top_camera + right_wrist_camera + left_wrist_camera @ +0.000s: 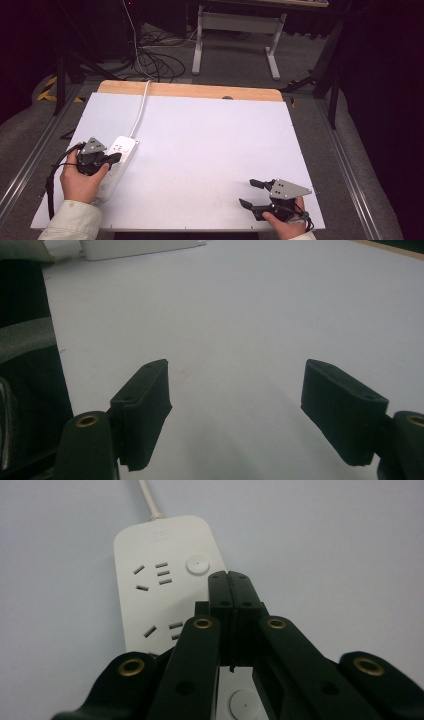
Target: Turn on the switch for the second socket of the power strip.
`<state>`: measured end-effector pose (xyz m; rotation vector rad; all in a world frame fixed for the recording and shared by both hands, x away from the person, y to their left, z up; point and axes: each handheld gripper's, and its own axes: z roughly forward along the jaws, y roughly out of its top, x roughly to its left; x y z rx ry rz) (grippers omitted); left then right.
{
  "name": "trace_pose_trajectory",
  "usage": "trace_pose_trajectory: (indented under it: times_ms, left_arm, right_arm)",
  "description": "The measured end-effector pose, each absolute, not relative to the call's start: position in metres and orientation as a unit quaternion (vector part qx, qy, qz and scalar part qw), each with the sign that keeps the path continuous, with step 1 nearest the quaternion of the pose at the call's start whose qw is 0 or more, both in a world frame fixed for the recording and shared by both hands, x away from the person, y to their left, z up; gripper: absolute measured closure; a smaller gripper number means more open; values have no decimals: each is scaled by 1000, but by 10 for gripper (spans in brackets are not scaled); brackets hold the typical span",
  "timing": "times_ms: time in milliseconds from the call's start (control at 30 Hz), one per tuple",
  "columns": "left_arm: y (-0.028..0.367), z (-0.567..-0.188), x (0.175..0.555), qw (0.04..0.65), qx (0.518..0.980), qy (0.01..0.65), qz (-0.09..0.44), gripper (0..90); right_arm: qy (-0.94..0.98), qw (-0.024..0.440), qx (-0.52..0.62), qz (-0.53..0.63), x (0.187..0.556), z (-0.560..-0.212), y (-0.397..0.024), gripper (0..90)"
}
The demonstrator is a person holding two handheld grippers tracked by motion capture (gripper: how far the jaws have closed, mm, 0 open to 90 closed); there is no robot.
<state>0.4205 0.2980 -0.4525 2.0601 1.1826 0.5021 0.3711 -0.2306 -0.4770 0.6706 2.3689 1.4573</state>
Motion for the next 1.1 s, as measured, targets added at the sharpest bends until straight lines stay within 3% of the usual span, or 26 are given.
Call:
trace_pose_trajectory:
  times_ms: [1100]
  left_arm:
    - [297,-461,423,337,798,460,195,898]
  right_arm:
    - [819,140,232,506,371,-477,-231,277]
